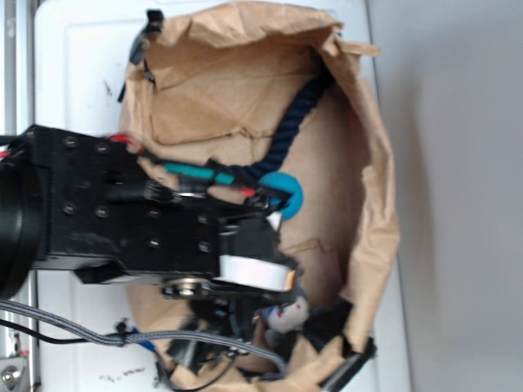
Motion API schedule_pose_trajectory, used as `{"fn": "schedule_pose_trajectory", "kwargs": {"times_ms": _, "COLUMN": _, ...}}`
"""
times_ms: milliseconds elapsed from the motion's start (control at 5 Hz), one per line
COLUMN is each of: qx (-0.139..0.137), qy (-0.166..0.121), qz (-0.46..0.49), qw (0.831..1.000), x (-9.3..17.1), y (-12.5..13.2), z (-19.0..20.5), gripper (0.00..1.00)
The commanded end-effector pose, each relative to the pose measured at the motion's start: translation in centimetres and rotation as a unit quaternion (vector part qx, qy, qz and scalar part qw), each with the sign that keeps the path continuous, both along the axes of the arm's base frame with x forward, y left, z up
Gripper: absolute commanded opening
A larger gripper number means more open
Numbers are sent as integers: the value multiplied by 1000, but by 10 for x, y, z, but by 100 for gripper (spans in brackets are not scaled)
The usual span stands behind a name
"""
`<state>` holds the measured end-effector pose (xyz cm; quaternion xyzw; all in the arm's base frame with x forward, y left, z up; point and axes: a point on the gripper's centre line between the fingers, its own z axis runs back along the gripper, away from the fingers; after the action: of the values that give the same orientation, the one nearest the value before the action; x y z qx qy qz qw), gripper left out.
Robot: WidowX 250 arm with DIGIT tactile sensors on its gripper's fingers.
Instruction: Grab the gray animal.
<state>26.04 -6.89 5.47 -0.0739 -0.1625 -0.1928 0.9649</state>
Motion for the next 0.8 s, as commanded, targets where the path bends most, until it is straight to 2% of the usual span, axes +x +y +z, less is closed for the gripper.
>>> {"fn": "schedule_pose_trajectory", "kwargs": {"times_ms": 0, "qx": -18, "qy": -89, "qz": -69, "qw": 993, "x": -8, "y": -13, "z": 18, "gripper": 100}}
{"fn": "schedule_pose_trajectory", "kwargs": {"times_ms": 400, "qx": -40, "qy": -74, "qz": -68, "qw": 994, "x": 11, "y": -23, "z": 29, "gripper": 100}}
{"fn": "schedule_pose_trajectory", "kwargs": {"times_ms": 600, "qx": -53, "qy": -72, "qz": -91, "qw": 992, "x": 8, "y": -34, "z": 25, "gripper": 100}}
